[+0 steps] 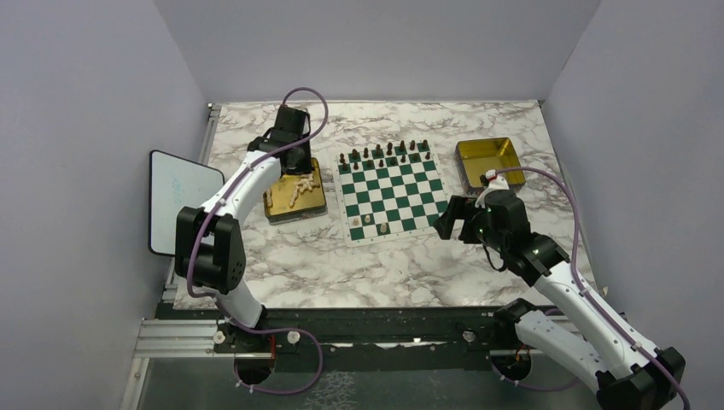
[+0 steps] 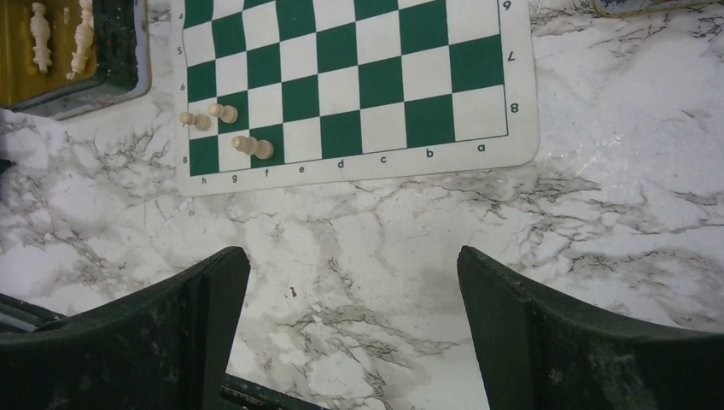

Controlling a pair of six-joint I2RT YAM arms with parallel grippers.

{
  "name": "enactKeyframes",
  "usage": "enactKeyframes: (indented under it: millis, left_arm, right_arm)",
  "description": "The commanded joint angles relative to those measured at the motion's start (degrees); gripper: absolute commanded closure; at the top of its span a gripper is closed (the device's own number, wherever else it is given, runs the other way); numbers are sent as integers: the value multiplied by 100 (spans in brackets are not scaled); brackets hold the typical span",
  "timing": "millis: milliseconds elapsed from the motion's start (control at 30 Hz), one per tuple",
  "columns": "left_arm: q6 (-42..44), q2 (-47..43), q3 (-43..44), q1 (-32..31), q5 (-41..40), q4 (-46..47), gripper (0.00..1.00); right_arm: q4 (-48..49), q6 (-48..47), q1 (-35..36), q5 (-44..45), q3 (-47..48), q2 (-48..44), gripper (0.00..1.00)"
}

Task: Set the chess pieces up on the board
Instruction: Place the chess piece on the chessboard.

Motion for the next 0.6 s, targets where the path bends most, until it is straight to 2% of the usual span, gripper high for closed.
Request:
enactKeyframes:
  millis: [0,233,567]
  left_arm:
    - [130,-395,290,-443,16,-361,85]
    - [70,-689,308,-1263,-216,-640,85]
    - [-398,-1295,-530,-2245,-536,-667,85]
  right_arm:
    - [-83,-38,-38,-151,222,120,3]
    - [-95,-62,-40,-60,373,193,3]
    - [-16,-37,-39,9,336,283,3]
